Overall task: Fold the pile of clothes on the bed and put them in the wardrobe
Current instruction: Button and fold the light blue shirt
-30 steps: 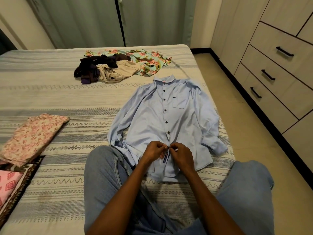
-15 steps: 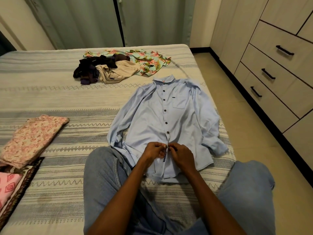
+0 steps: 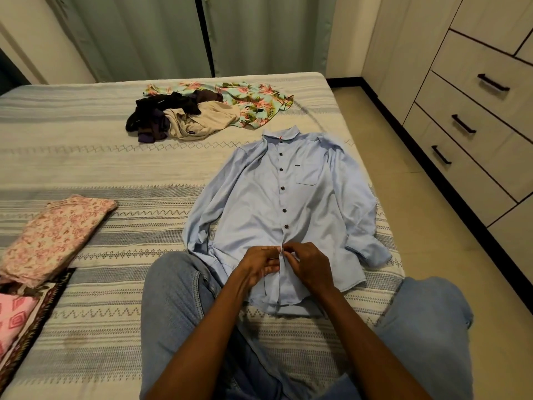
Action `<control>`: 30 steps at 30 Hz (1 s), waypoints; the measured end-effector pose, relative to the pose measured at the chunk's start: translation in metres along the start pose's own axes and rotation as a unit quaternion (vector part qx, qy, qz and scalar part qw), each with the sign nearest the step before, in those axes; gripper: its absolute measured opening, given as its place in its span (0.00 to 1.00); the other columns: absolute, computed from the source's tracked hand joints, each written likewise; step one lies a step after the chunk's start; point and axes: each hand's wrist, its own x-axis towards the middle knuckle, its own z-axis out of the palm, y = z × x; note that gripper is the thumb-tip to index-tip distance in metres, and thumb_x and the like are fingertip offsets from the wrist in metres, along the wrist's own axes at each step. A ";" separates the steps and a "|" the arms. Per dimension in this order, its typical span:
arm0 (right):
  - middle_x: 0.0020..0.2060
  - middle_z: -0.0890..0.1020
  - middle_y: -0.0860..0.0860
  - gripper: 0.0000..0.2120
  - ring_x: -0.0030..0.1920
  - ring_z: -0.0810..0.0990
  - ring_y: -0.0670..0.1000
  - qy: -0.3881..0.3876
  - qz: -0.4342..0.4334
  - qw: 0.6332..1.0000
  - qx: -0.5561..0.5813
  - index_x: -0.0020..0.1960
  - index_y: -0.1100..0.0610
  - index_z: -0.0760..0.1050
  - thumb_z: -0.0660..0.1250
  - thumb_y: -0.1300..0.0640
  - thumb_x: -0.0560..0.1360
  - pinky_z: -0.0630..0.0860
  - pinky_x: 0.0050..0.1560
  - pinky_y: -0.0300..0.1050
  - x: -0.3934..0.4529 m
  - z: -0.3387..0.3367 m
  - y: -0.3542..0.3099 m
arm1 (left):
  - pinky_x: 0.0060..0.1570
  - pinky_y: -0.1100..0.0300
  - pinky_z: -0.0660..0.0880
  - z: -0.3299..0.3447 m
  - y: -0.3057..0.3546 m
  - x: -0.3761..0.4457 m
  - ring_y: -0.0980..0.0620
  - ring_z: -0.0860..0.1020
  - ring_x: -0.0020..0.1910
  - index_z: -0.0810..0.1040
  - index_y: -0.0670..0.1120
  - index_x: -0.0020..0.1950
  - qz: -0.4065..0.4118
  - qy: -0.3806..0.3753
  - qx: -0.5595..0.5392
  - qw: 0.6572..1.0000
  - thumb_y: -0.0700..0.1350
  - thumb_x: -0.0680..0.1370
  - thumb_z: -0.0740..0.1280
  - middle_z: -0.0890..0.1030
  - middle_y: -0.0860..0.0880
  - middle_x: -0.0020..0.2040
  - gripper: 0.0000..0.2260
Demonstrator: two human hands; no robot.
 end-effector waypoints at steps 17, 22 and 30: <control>0.45 0.86 0.50 0.16 0.46 0.81 0.50 0.017 0.087 0.978 0.187 0.54 0.52 0.84 0.64 0.44 0.77 0.80 0.47 0.47 -0.002 0.008 0.005 | 0.34 0.62 0.77 0.007 0.002 -0.006 0.52 0.77 0.32 0.82 0.37 0.48 0.033 0.014 0.016 0.999 0.39 0.81 0.67 0.82 0.45 0.35 0.07; 0.42 0.81 0.40 0.05 0.43 0.79 0.43 -0.045 0.136 0.964 0.225 0.49 0.44 0.78 0.71 0.45 0.75 0.78 0.46 0.42 -0.001 0.007 0.007 | 0.23 0.64 0.63 0.005 0.003 -0.005 0.56 0.66 0.25 0.79 0.39 0.49 0.041 0.039 0.086 0.995 0.41 0.80 0.69 0.72 0.48 0.29 0.05; 0.38 0.82 0.42 0.06 0.40 0.80 0.43 -0.077 0.164 0.967 0.178 0.46 0.48 0.79 0.70 0.46 0.76 0.78 0.43 0.46 0.019 -0.006 0.030 | 0.41 0.56 0.77 0.000 0.012 0.004 0.51 0.81 0.41 0.79 0.52 0.47 0.190 0.204 0.209 0.937 0.43 0.75 0.65 0.83 0.51 0.44 0.05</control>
